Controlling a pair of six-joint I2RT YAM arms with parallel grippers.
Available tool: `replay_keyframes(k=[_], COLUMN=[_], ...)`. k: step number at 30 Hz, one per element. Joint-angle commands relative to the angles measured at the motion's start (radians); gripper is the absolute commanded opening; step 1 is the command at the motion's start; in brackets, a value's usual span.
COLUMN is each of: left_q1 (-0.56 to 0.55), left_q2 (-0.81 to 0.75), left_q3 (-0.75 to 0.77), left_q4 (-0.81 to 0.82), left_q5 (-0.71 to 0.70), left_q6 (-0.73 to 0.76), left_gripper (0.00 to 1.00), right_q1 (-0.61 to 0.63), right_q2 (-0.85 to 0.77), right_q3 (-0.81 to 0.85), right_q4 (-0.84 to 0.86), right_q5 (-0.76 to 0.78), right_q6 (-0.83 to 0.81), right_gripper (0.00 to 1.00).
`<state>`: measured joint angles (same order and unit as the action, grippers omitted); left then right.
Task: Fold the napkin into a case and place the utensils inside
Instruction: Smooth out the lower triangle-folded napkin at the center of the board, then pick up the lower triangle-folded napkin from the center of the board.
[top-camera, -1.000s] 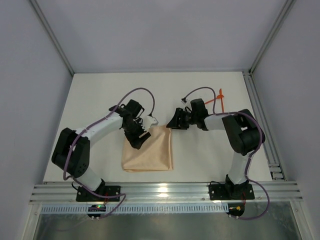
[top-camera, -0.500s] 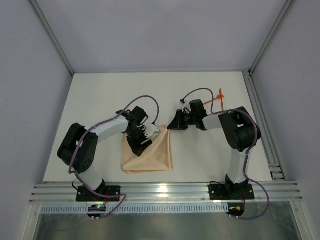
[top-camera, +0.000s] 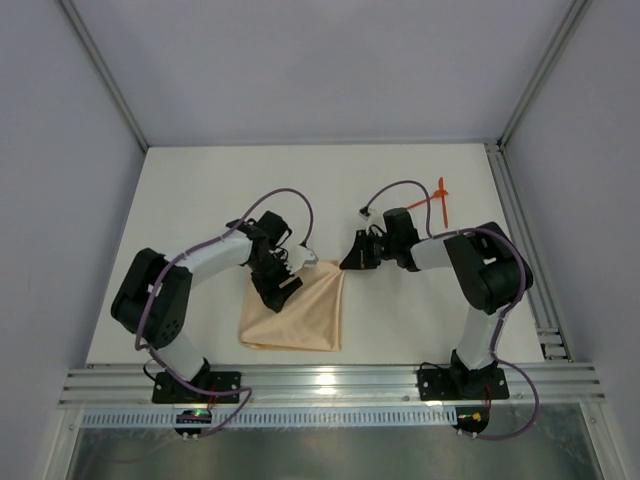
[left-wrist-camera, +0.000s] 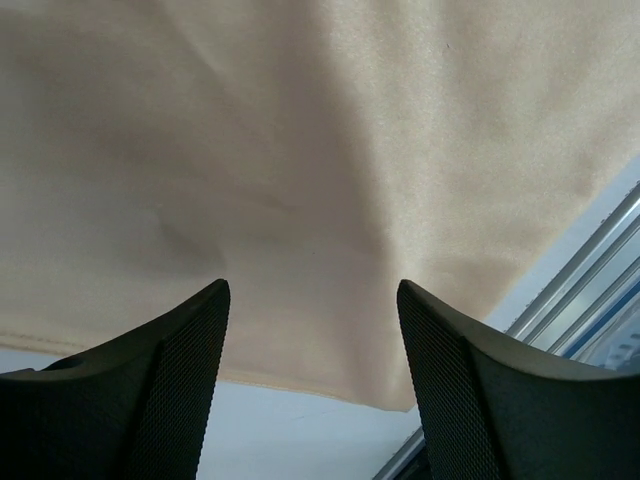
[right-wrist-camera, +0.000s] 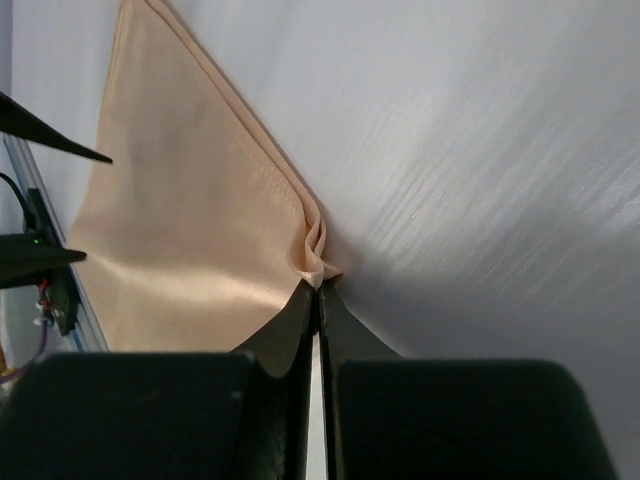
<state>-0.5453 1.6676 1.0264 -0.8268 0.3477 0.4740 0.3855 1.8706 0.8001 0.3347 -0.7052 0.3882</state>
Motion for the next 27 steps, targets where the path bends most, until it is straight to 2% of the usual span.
replay_keyframes(k=[1, 6, 8, 9, 13, 16, 18, 19, 22, 27], left_q1=[0.025, 0.028, 0.030, 0.031, 0.033, 0.033, 0.024, 0.016, -0.016, -0.027], left_q2=[-0.106, -0.178, -0.169, -0.157, -0.169, -0.170, -0.138, -0.120, 0.019, 0.283], left_q3=[0.043, 0.101, 0.199, 0.233, 0.274, 0.273, 0.273, 0.271, 0.300, 0.494], left_q4=[-0.008, 0.015, -0.050, -0.134, -0.244, -0.291, -0.313, -0.269, -0.129, -0.040], left_q5=[0.018, -0.062, -0.070, -0.079, -0.081, 0.014, 0.106, 0.120, 0.192, 0.315], left_q6=[0.018, 0.060, 0.113, 0.126, 0.306, 0.481, 0.648, 0.682, 0.617, 0.574], left_gripper=[0.71, 0.76, 0.78, 0.79, 0.81, 0.84, 0.88, 0.89, 0.90, 0.90], right_q1=[0.029, 0.067, 0.076, 0.079, 0.090, 0.090, 0.093, 0.096, 0.096, 0.098], right_q2=[-0.089, -0.160, -0.191, -0.195, -0.206, -0.205, -0.208, -0.209, -0.217, -0.192], right_q3=[-0.048, -0.101, -0.130, -0.143, -0.232, -0.269, -0.283, -0.301, -0.341, -0.367], right_q4=[0.036, 0.107, 0.156, 0.185, 0.340, 0.438, 0.480, 0.498, 0.587, 0.696], right_q5=[0.018, 0.049, 0.058, 0.056, 0.050, 0.038, 0.033, 0.035, 0.042, -0.003], right_q6=[-0.141, -0.234, -0.249, -0.249, -0.213, -0.204, -0.219, -0.229, -0.262, -0.299], right_gripper=[0.03, 0.03, 0.03, 0.03, 0.03, 0.03, 0.03, 0.03, 0.03, 0.03])
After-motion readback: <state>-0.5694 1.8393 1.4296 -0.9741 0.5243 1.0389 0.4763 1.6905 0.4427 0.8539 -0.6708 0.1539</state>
